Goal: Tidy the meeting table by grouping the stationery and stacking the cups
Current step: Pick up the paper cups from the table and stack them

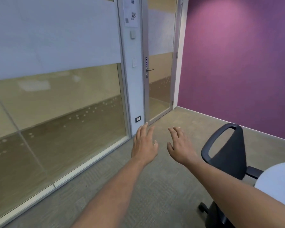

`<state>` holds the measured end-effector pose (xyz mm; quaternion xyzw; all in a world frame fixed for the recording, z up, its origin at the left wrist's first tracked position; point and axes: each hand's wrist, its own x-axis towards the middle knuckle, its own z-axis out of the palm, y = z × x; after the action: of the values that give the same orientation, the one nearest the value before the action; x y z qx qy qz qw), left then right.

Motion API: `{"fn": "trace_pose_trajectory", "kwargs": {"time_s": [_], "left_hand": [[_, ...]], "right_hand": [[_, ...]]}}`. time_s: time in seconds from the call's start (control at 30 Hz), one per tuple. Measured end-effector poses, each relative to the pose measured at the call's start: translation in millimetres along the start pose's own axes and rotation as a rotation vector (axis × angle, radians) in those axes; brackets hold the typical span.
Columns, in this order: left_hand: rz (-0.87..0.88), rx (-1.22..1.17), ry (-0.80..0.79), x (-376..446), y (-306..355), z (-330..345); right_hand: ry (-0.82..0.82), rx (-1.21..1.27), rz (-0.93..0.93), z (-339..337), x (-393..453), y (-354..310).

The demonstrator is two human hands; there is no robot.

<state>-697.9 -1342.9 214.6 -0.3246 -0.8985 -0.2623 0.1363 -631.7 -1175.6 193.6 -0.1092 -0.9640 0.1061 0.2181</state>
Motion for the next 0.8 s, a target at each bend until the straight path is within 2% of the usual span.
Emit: {"fn": "trace_pose_trajectory", "kwargs": {"time_s": [0.13, 0.27, 0.43, 0.7, 0.8], "left_hand": [[0.037, 0.075, -0.062, 48, -23, 24], [0.035, 0.094, -0.053, 103, -32, 43], [0.045, 0.092, -0.084, 161, -55, 76], [0.04, 0.007, -0.153, 271, -126, 155], [-0.027, -0.064, -0.198, 315, -152, 187]], "right_hand": [[0.005, 0.071, 0.063, 32, 71, 21], [-0.044, 0.048, 0.036, 58, 131, 43], [-0.1, 0.063, 0.131, 97, 185, 74], [-0.191, -0.009, 0.261, 171, 265, 120], [-0.18, -0.017, 0.33, 189, 301, 132]]}}
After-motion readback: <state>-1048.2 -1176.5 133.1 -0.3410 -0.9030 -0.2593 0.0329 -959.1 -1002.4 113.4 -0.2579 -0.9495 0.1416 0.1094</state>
